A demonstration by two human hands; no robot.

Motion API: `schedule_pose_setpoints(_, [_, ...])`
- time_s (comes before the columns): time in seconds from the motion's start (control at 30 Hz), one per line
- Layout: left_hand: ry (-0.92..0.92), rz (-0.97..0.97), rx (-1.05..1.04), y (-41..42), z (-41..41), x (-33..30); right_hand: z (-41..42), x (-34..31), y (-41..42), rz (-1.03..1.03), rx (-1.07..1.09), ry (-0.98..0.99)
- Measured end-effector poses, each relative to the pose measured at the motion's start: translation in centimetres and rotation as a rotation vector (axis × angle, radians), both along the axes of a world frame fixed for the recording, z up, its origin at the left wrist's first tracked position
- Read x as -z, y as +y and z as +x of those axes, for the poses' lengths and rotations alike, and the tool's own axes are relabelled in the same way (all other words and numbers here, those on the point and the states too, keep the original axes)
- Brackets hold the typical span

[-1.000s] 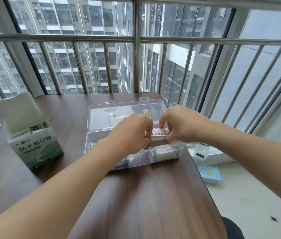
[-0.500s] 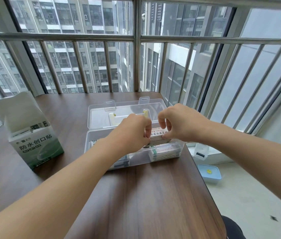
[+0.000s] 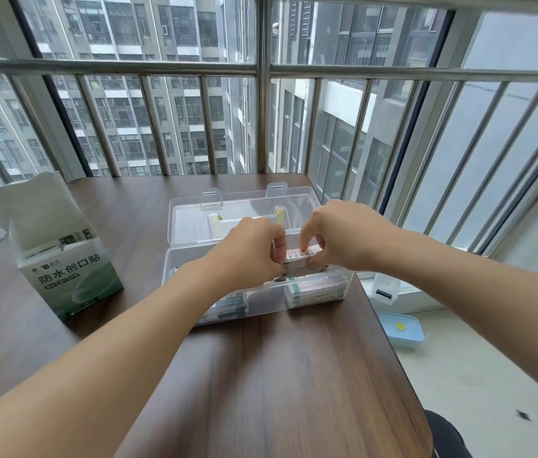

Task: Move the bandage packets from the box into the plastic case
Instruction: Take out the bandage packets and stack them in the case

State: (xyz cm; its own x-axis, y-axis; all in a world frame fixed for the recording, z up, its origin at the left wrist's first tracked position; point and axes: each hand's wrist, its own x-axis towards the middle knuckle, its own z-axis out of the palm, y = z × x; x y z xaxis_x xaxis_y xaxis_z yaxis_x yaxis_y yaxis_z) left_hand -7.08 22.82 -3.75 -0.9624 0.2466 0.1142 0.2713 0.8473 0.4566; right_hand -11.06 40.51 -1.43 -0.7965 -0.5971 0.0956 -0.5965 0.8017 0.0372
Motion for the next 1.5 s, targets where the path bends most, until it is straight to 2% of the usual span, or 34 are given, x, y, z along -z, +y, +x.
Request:
schedule_pose_setpoints(0.17, [-0.018,0.030,-0.038,-0.2,0.2,-0.2,0.4,-0.2,0.3,-0.051,0.007,-0.026])
schedule_pose_setpoints(0.4, [-0.038,0.130,-0.035,-0.4,1.0,-1.3,1.0,-1.9,1.0,-0.284,0.035,-0.136])
schedule_pose_setpoints(0.5, [0.017,0.176,-0.037,-1.0,1.7,-2.2,1.2,-3.1,0.3,-0.372,0.012,-0.151])
schedule_pose_setpoints(0.57, [0.085,0.277,-0.044,-1.9,2.6,-3.4,1.6,-3.9,-0.8,-0.444,-0.022,-0.128])
schedule_pose_setpoints(0.63, [0.192,0.393,-0.071,-3.7,3.8,-5.0,2.2,-4.8,-2.6,-0.542,-0.085,-0.121])
schedule_pose_setpoints(0.7, [0.418,0.422,-0.144,-7.2,5.6,-6.3,3.2,-5.6,-5.7,-0.640,-0.168,-0.176])
schedule_pose_setpoints(0.83, [0.888,0.419,-0.484,-16.1,9.4,-6.1,5.9,-6.0,-13.5,-0.714,-0.339,-0.327])
schedule_pose_setpoints(0.9, [0.918,0.507,-0.709,-19.5,10.6,-3.8,7.1,-6.2,-17.2,-0.690,-0.423,-0.337])
schedule_pose_setpoints(0.93, [0.835,0.576,-0.779,-20.8,11.2,-2.6,7.7,-6.5,-19.1,-0.661,-0.455,-0.332])
schedule_pose_setpoints(1.0, [0.527,0.735,-0.764,-22.4,11.6,-0.1,8.0,-7.0,-22.2,-0.507,-0.471,-0.286])
schedule_pose_setpoints(1.07, [0.224,0.846,-0.679,-23.2,11.4,1.7,7.8,-7.4,-25.2,-0.268,-0.418,-0.194])
schedule_pose_setpoints(1.13, [0.066,0.870,-0.622,-22.9,10.6,2.6,7.1,-7.2,-27.2,-0.070,-0.374,-0.107])
schedule_pose_setpoints(1.33, [0.159,0.898,-0.462,-22.2,9.1,4.1,7.2,-6.2,-28.7,0.273,-0.345,-0.021])
schedule_pose_setpoints(1.43, [0.232,0.794,-0.367,-22.5,9.3,4.1,8.0,-7.1,-27.7,0.337,-0.396,-0.085])
schedule_pose_setpoints(1.5, [0.310,0.706,-0.347,-22.8,9.7,4.1,8.8,-7.1,-27.1,0.297,-0.437,-0.054])
